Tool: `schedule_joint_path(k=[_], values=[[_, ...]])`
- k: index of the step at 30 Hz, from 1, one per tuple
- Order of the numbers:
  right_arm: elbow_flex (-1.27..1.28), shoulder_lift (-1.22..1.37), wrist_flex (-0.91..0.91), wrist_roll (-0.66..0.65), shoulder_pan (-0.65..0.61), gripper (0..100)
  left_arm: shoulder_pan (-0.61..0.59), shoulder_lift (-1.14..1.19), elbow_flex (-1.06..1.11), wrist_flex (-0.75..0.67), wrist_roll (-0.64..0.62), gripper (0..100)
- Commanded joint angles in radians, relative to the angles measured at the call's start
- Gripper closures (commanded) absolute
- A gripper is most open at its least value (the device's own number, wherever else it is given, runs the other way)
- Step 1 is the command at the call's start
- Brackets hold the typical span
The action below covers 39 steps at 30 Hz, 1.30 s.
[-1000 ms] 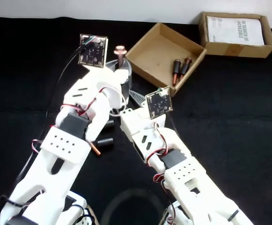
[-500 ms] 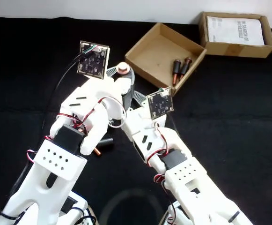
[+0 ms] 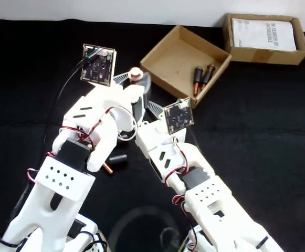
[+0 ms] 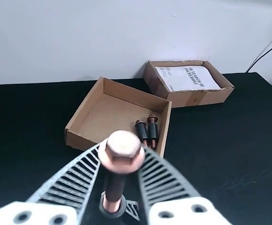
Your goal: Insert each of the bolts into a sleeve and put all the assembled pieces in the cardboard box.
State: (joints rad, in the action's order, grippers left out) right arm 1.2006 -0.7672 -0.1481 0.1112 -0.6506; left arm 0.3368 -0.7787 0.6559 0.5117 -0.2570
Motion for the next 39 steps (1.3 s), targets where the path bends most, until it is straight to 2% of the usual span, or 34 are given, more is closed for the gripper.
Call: schedule_joint_path(k=[1,13,19,23,27,32,39], values=[[-0.016,-0.033,-0.013,-0.026,0.012,99.1,0.004,-0.038,-0.01,0.002,-0.008,81],[-0.016,-0.025,-0.013,-0.026,0.012,99.1,-0.001,-0.044,-0.027,0.003,-0.006,80],[-0.018,-0.033,-0.005,-0.023,0.051,99.1,-0.085,-0.044,-0.143,0.118,-0.006,80],[-0.139,-0.035,0.176,-0.014,0.124,99.1,-0.197,-0.059,-0.222,0.19,-0.006,80],[-0.341,-0.024,0.364,0.091,0.2,99.1,-0.308,-0.128,-0.226,0.249,-0.005,80],[-0.516,0.038,0.466,0.094,0.242,99.1,-0.409,-0.243,-0.11,0.295,-0.005,80],[-0.834,0.263,0.582,0.094,0.334,99.1,-0.463,-0.501,0.278,0.288,-0.005,80]])
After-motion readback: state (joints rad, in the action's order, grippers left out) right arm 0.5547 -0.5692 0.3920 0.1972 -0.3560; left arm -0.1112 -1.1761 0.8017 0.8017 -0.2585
